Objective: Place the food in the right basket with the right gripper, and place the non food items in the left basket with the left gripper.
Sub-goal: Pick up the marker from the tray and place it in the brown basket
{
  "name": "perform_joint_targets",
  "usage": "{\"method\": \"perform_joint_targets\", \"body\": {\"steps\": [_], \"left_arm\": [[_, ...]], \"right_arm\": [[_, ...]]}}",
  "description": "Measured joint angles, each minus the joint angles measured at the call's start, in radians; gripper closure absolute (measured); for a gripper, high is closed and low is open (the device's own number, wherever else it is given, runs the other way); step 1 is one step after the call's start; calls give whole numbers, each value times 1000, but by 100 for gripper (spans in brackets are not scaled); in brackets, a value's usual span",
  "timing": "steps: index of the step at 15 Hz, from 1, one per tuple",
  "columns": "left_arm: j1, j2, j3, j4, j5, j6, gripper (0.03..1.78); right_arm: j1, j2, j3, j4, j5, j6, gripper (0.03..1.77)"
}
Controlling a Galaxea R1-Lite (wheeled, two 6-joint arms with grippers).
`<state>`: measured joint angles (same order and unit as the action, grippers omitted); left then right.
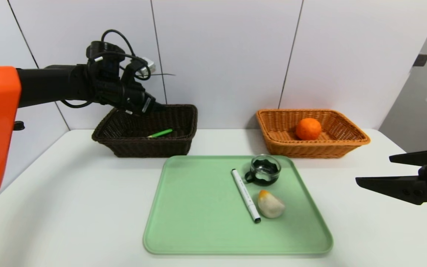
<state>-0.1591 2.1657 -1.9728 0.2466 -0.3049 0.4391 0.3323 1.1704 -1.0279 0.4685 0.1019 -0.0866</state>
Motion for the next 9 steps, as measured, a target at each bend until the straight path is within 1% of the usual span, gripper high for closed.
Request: {"method": "perform_joint_targets", "body": {"steps": [3, 5, 7, 9], "left_arm": [[-106, -75, 5, 55, 75, -245, 34], [-199, -126, 8, 129, 148, -356, 29], [-296, -163, 10, 199, 246, -437, 25], [-398, -185, 12, 254, 377, -544, 22]], "right_arm": [[-1, -3, 2, -1, 4, 0, 10], [0, -4, 4, -3, 6, 1, 10], [0, -4, 5, -3, 6, 0, 10], [0, -4, 9, -30, 5, 0, 10]]}}
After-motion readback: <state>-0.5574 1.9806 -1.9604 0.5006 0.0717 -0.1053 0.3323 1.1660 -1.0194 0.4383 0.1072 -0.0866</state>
